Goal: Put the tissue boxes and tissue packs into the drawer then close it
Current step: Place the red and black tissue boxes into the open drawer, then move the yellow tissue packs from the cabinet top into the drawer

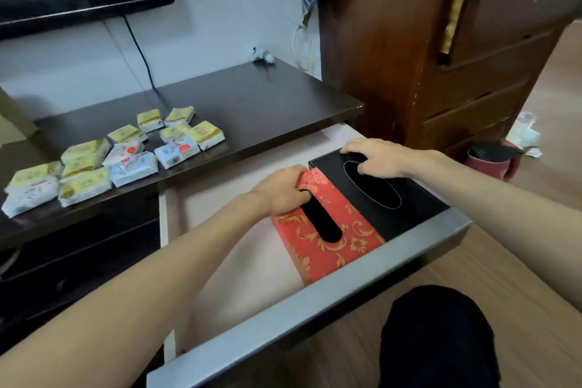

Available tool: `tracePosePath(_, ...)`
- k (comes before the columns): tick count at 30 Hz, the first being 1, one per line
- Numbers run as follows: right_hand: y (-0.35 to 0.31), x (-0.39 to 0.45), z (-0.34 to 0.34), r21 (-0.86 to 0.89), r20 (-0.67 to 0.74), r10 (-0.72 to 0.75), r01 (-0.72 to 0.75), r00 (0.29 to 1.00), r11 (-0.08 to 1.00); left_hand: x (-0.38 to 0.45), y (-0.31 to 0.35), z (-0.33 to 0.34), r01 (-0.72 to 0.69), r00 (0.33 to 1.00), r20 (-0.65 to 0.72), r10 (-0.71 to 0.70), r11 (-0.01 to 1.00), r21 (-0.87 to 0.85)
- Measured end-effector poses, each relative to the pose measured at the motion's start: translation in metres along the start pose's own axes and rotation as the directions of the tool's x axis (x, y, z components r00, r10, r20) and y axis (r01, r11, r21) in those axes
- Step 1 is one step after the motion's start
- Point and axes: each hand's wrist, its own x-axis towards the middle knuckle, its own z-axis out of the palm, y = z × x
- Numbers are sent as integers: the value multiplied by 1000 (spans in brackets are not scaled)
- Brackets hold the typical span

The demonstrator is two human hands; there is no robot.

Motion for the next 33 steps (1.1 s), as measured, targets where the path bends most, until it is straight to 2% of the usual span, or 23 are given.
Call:
tracePosePath(5,-7,-7,-8,-47,-112,23,-28,993,998,-28,-18,-22,-22,999,-27,25,992,122)
tracePosePath(9,-46,2,-11,172,-226,10,30,974,985,-52,-38,-54,34,996,-87,-20,986,161)
tracePosePath(13,-119,27,-6,356,-300,-89,198,950,913,-66,-74,-91,124,963,-244,-116,992,17)
tracePosePath(16,-172,51,4,462,-372,-120,295,921,836,-70,-106,-105,162,909,-375,-180,984,-80)
tracePosePath(19,-210,77,11,538,-405,-106,330,908,776,-75,-138,-114,173,829,-521,-205,979,-110)
tracePosePath(22,-235,104,13,461,-398,-149,337,905,821,-80,-176,-127,238,721,-657,-222,969,-66)
tracePosePath(24,-248,118,15,396,-355,-194,336,914,855,-84,-197,-134,331,689,-667,-283,942,-58)
tracePosePath(28,-258,136,23,340,-270,-210,298,940,892,-94,-219,-133,441,752,-539,-379,897,-16)
tracePosePath(33,-254,143,32,241,-260,-195,259,946,935,-105,-228,-134,377,836,-456,-305,923,74)
